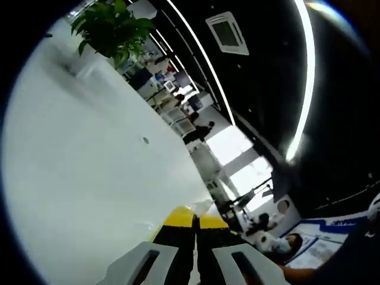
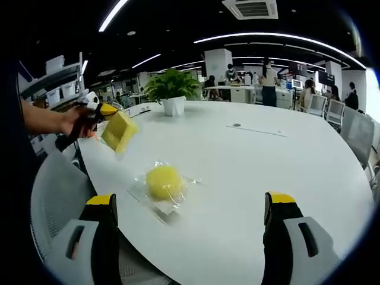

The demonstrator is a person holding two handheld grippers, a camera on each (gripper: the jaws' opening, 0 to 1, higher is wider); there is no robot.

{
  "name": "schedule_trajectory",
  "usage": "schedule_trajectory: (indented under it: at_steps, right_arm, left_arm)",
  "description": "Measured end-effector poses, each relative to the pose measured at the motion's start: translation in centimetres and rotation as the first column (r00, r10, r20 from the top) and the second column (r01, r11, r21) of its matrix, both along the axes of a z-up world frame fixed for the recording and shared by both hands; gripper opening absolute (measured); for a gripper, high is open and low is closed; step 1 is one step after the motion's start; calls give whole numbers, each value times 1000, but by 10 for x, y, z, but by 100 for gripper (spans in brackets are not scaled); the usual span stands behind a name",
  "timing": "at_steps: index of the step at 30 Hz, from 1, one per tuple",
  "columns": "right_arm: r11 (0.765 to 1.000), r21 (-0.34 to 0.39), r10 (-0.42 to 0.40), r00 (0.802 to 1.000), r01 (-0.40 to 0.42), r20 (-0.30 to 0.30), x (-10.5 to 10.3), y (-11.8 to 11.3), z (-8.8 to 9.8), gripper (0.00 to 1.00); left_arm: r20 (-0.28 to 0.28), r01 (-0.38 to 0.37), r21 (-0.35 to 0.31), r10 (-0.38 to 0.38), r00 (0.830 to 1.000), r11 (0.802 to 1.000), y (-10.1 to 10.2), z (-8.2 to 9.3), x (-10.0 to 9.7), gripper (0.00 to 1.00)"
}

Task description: Compare the silicone blocks by pressing each to a similar depth, holding the contact briefly, and releasing to observe deformation and rebound differences across the visible hardness samples.

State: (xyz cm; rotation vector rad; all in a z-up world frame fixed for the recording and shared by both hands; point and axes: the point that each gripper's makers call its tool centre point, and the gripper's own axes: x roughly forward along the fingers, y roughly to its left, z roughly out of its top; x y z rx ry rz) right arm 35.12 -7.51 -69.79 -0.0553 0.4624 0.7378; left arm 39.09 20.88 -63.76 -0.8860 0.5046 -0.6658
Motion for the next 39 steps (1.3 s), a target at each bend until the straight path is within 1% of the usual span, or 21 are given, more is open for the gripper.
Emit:
schedule_trajectory:
  at_steps: [4,8,11,16,24,26,28,29,30,31,33,35,38,39]
  right_arm:
    - [1000,0,-5,1000,5,-1,-2,-2,0,96]
    - [1000,-8,-2,1000,2,1,-4,-2,-1,96]
    - [1000,-2,-3,1000,3,-1,-5,-2,-1,96]
    - [1000,0,-4,1000,4,-10,-7,0,-2,96]
    - [1000,-3,-2,1000,2,-24,-9,2,-5,96]
    - [1000,-3,-4,999,4,-33,-10,1,-6,96]
    - [1000,-3,-6,999,6,-36,-10,1,-7,96]
    - [1000,-4,-6,999,6,-37,-10,1,-7,96]
    - [1000,-3,-8,999,8,-39,-10,1,-8,96]
    - [1000,-1,-8,999,8,-39,-10,1,-8,96]
    - [1000,1,-9,999,9,-39,-10,1,-7,96]
    - [1000,0,-8,999,8,-46,-10,2,-9,96]
    - [1000,-1,-8,999,8,-53,-10,3,-11,96]
    - [1000,1,-8,998,8,-56,-11,3,-11,96]
  left_arm:
    - [-9,1,1,0,1000,1000,-1,-4,0,0]
    - [-24,-10,-5,10,1000,1000,3,-10,0,0]
    - [-32,-15,1,15,999,1000,5,-16,0,0]
    - [-31,-23,18,24,999,1000,8,-26,3,0]
    - [-71,-37,61,41,997,997,16,-54,12,0]
    - [-74,-44,62,48,996,997,18,-56,13,0]
    - [-70,-45,87,52,996,995,20,-60,15,0]
    - [-45,-35,162,42,998,986,25,-66,15,0]
    - [-45,-32,197,42,998,980,28,-71,15,0]
    - [-68,-37,181,50,996,983,30,-75,16,0]
    - [-67,-51,203,66,996,978,38,-80,18,0]
    - [-78,-68,193,84,993,979,41,-83,20,0]
    - [-76,-79,216,97,992,973,43,-89,25,0]
    - [-74,-83,234,103,992,969,44,-91,26,0]
